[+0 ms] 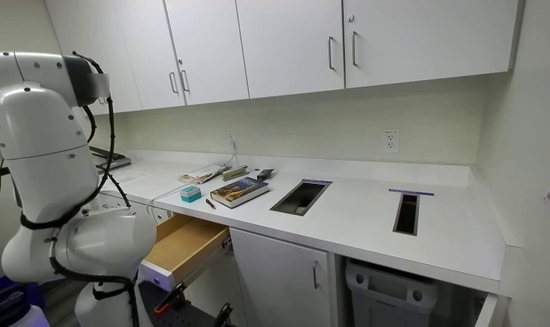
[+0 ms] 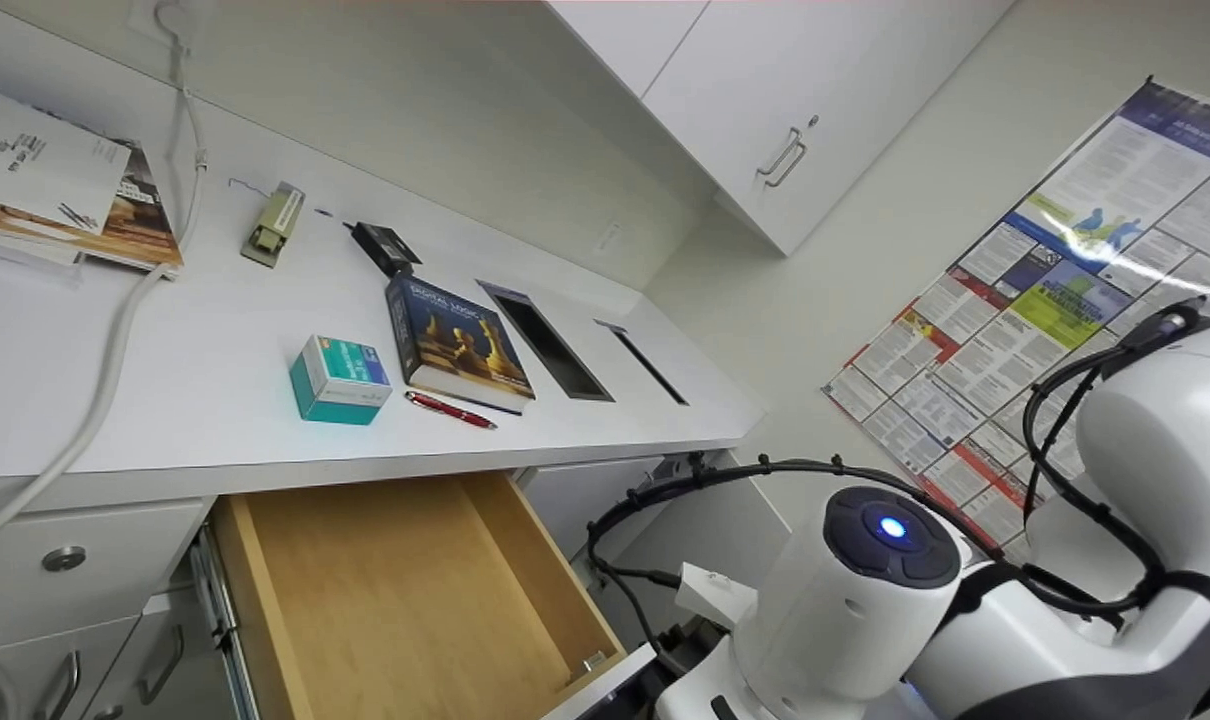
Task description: Remove the pen from the drawer and close it
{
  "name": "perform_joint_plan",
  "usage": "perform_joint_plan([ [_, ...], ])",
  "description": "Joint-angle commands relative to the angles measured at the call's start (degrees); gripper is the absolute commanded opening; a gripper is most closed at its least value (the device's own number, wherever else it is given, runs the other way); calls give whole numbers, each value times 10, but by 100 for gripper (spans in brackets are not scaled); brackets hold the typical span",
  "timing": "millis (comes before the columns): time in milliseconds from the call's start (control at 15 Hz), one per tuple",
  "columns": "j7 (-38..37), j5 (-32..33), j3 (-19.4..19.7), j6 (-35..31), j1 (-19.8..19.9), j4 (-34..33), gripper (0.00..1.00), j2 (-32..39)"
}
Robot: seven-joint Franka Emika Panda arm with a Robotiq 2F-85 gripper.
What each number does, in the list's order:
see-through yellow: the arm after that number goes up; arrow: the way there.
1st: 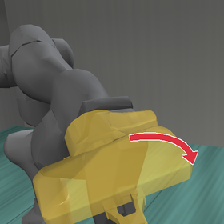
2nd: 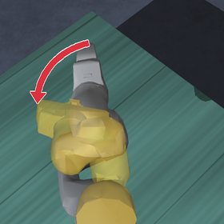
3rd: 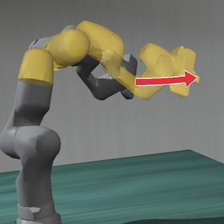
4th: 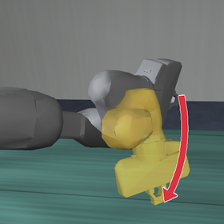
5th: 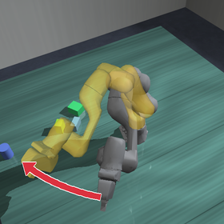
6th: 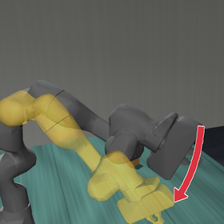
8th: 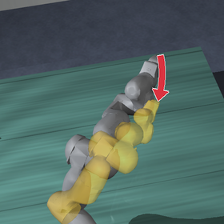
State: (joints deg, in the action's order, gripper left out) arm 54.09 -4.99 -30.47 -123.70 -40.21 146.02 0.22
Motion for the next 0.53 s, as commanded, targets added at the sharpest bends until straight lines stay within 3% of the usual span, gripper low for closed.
perform_joint_plan([
  [0, 4, 99, -13, 10, -12, -29, 100, 27],
  [267, 23, 202, -30, -8, -22, -47, 100, 57],
  [333, 31, 227, -33, -14, -24, -50, 75, 65],
  [400, 40, 251, -36, -21, -25, -51, 74, 74],
  [467, 54, 272, -37, -32, -26, -51, 66, 83],
])
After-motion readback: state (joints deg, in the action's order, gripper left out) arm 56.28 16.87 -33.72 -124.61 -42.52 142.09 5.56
